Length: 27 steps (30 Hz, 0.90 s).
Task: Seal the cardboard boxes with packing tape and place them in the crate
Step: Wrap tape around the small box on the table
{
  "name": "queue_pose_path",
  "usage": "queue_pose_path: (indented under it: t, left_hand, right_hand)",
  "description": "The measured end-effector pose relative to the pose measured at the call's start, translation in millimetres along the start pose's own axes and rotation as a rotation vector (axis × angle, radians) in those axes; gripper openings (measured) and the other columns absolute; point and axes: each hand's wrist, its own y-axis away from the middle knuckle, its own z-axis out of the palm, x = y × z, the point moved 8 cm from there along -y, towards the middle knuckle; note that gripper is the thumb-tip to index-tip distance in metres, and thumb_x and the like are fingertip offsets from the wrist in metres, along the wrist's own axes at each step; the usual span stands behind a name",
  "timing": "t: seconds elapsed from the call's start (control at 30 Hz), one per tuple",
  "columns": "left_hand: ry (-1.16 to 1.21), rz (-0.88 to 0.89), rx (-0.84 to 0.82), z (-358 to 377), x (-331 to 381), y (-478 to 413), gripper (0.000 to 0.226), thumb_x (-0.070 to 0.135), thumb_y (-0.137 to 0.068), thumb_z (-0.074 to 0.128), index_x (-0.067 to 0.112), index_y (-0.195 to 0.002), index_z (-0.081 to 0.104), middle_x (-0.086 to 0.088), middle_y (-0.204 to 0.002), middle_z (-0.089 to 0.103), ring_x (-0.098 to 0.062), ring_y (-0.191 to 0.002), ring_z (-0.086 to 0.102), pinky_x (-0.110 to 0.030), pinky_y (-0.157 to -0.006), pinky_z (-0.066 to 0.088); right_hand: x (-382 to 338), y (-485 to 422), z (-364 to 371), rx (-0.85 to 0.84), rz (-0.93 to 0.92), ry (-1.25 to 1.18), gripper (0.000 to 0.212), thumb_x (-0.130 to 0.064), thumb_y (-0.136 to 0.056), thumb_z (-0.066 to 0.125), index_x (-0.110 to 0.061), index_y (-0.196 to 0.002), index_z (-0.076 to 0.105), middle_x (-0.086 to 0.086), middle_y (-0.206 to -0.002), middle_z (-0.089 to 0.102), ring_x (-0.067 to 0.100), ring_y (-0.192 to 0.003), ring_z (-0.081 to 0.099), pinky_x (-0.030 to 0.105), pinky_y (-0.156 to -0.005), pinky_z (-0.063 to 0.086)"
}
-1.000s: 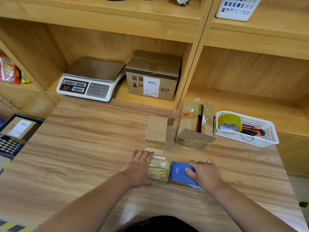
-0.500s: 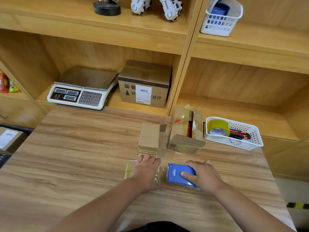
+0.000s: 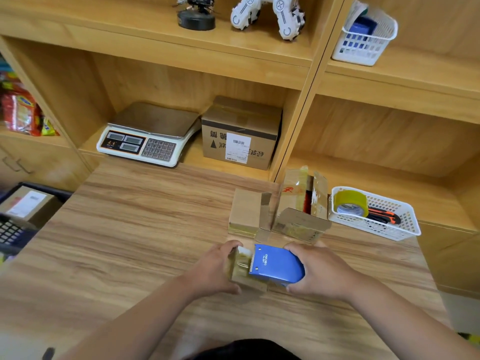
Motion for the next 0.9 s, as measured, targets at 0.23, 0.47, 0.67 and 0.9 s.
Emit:
queue_pose_path:
  t: [0.23,0.47,0.67,0.9]
  left_hand:
    - [0.031,-0.047,-0.009,1,-26,17,0.105,0.023,-0.06,0.086,0.025,-0.143,0.023,0.006,-0.135,0.037,-0.006,-0.123,0.036,0.007,-0.083,0.022]
    - [-0.321,0.087,0.019,3,-10,11,0.107,0.049,-0.06,0.078,0.021,-0.146,0.021,0.006,-0.14,0.028,-0.012,-0.133,0.021,-0.02,-0.109,0.014]
    - [-0.441,0.109,0.035,2,-14,6,0.099,0.058,-0.063,0.073,0.021,-0.141,0.025,0.004,-0.134,0.033,-0.014,-0.129,0.025,-0.025,-0.111,0.015]
    - [-0.46,0.114,0.044,-2,-18,3,0.099,0.058,-0.061,0.074,0.025,-0.14,0.026,0.005,-0.136,0.033,-0.014,-0.13,0.025,-0.024,-0.111,0.015]
  right_hand:
    - [-40,-11,14,0.005,-0.026,0.075,0.046,-0.061,-0.062,0.057,-0.036,-0.098,0.041,-0.014,-0.089,0.058,0.009,-0.074,0.048,0.027,-0.074,0.023]
    - [-51,-16,10,0.025,-0.019,0.115,0.045,-0.061,-0.06,0.055,-0.034,-0.094,0.042,-0.013,-0.081,0.056,0.01,-0.071,0.05,0.028,-0.072,0.024]
    - [-46,-13,8,0.018,-0.018,0.094,0.047,-0.064,-0.059,0.055,-0.038,-0.097,0.043,-0.014,-0.084,0.058,0.003,-0.063,0.041,0.015,-0.069,0.022]
    - [-29,-5,2,-0.014,-0.024,0.119,0.045,-0.064,-0.06,0.053,-0.037,-0.094,0.041,-0.014,-0.083,0.059,0.007,-0.066,0.046,0.021,-0.069,0.022]
